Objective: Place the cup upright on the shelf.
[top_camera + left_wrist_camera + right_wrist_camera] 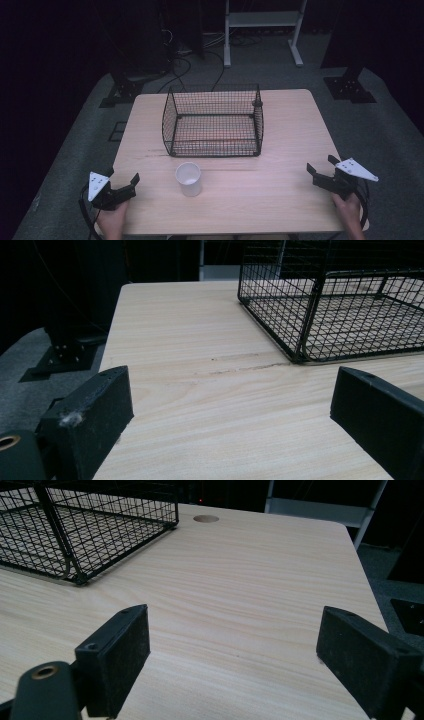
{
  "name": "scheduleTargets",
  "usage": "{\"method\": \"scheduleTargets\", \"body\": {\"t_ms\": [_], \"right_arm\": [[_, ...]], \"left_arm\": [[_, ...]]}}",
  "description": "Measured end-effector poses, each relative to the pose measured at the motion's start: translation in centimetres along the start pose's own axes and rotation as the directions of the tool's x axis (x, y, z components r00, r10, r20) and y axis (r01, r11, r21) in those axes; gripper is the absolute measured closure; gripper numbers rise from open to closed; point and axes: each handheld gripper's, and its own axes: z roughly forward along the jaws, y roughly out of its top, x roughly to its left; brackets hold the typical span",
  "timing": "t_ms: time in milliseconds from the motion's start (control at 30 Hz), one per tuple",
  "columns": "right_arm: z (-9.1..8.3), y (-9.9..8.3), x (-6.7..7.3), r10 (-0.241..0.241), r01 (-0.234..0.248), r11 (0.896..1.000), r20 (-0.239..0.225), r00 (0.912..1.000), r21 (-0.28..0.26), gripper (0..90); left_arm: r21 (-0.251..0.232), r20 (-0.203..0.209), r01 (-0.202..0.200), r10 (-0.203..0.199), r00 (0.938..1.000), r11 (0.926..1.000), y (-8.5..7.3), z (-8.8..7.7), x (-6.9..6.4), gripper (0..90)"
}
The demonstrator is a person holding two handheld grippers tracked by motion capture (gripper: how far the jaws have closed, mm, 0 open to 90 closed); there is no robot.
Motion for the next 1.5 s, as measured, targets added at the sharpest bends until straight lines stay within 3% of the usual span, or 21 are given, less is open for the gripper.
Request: {"method": "scheduleTargets", "body": {"t_ms": [333, 400, 500, 633, 933, 1067, 1333, 1500], "right_arm": [[0.0, 0.0, 0.1, -0.006, 0.006, 1.0, 0.004, 1.0, 0.003, 13.0], [0.0, 0.0, 0.1, -0.006, 0.006, 1.0, 0.004, 1.0, 0.003, 13.0], [0.0, 0.0, 0.1, -0.006, 0.006, 1.0, 0.004, 1.0, 0.004, 13.0], [0.1, 0.0, 0.0, -0.004, 0.004, 1.0, 0.0, 1.0, 0.006, 13.0], [0.1, 0.0, 0.1, -0.006, 0.006, 1.0, 0.004, 1.0, 0.007, 13.0], [0.1, 0.0, 0.1, -0.008, 0.008, 1.0, 0.008, 0.9999, 0.008, 13.0], [0.1, 0.0, 0.1, -0.008, 0.008, 1.0, 0.01, 0.9999, 0.009, 13.0], [0.1, 0.0, 0.1, -0.011, 0.011, 1.0, 0.013, 0.9999, 0.008, 13.0]], "left_arm": [[0.0, 0.027, -0.044, 0.044, 0.9987, 0.9991, 0.5, 0.2, -0.8, 2.7], [-0.006, 0.058, -0.043, 0.043, 0.9974, 0.999, 1.0, 0.3, -1.2, 2.7], [-0.009, 0.073, -0.05, 0.051, 0.996, 0.9987, 1.2, 0.5, -1.6, 2.7], [-0.028, 0.134, -0.07, 0.073, 0.9883, 0.9972, 1.8, 0.5, -2.4, 2.7], [-0.021, 0.208, -0.09, 0.093, 0.9738, 0.9957, 1.6, -0.1, -2.9, 2.6], [-0.016, 0.249, -0.108, 0.109, 0.9625, 0.994, 1.6, -0.5, -3.1, 2.0], [-0.024, 0.281, -0.13, 0.132, 0.9506, 0.9912, 1.4, -1.2, -4.0, 2.0], [-0.024, 0.315, -0.133, 0.133, 0.9396, 0.9909, 1.5, -1.3, -4.3, 1.9]]}}
